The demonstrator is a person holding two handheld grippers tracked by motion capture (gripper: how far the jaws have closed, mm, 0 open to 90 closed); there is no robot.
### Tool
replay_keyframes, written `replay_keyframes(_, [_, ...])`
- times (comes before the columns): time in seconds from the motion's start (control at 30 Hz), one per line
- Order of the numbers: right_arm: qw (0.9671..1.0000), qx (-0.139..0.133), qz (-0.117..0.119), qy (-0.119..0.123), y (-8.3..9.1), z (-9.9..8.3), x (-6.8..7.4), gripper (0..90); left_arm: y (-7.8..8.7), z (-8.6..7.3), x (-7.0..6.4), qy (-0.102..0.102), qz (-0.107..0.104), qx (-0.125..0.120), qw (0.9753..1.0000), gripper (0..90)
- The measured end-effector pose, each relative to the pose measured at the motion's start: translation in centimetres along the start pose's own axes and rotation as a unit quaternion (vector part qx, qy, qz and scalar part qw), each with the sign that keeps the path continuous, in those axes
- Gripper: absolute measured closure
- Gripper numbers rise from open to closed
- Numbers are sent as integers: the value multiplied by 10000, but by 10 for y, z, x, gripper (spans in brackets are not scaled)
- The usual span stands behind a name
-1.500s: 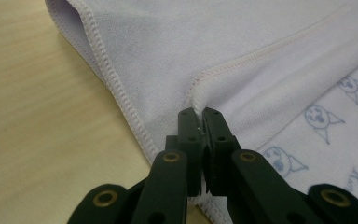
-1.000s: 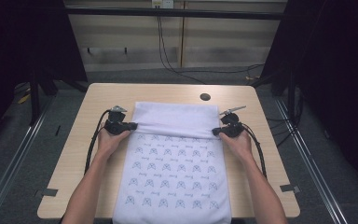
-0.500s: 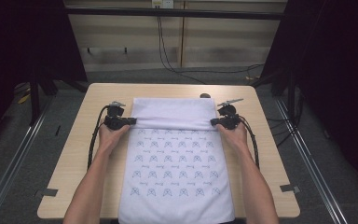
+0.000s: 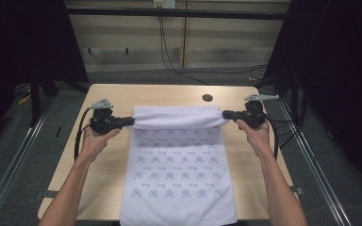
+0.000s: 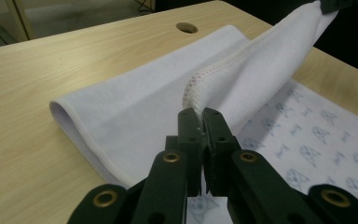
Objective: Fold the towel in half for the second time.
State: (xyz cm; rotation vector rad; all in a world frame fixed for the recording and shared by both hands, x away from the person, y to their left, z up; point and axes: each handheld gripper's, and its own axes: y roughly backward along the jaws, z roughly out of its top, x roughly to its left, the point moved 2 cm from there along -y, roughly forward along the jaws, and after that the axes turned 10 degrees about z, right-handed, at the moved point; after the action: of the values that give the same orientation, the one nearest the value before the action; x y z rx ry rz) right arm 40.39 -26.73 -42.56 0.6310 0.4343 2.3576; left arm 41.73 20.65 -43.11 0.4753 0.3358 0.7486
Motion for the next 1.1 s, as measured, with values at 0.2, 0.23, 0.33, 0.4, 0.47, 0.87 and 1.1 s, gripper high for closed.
replay_keyframes(0.2, [9995,-31,232,203,26,-5,23,859,23,-1,-20,-150,-207,11,9997,877])
replay_keyframes(0.23, [9994,-75,280,206,31,-4,26,859,29,1,-24,-160,-202,-83,9996,877])
replay_keyframes(0.33, [9988,-87,335,337,46,0,40,859,48,9,-34,-252,-234,-325,9989,881])
replay_keyframes(0.4, [9982,-136,357,470,55,4,50,859,62,13,-41,-241,-297,-465,9982,880])
replay_keyframes(0.47, [9973,-199,424,571,64,6,63,859,74,13,-47,-271,-259,-498,9981,881])
replay_keyframes(0.87, [9930,-127,878,779,103,-43,125,859,117,-39,-98,-576,-493,-87,9971,880])
replay_keyframes(1.1, [9918,802,891,453,86,-115,127,856,91,-105,-107,-268,-743,383,9961,877])
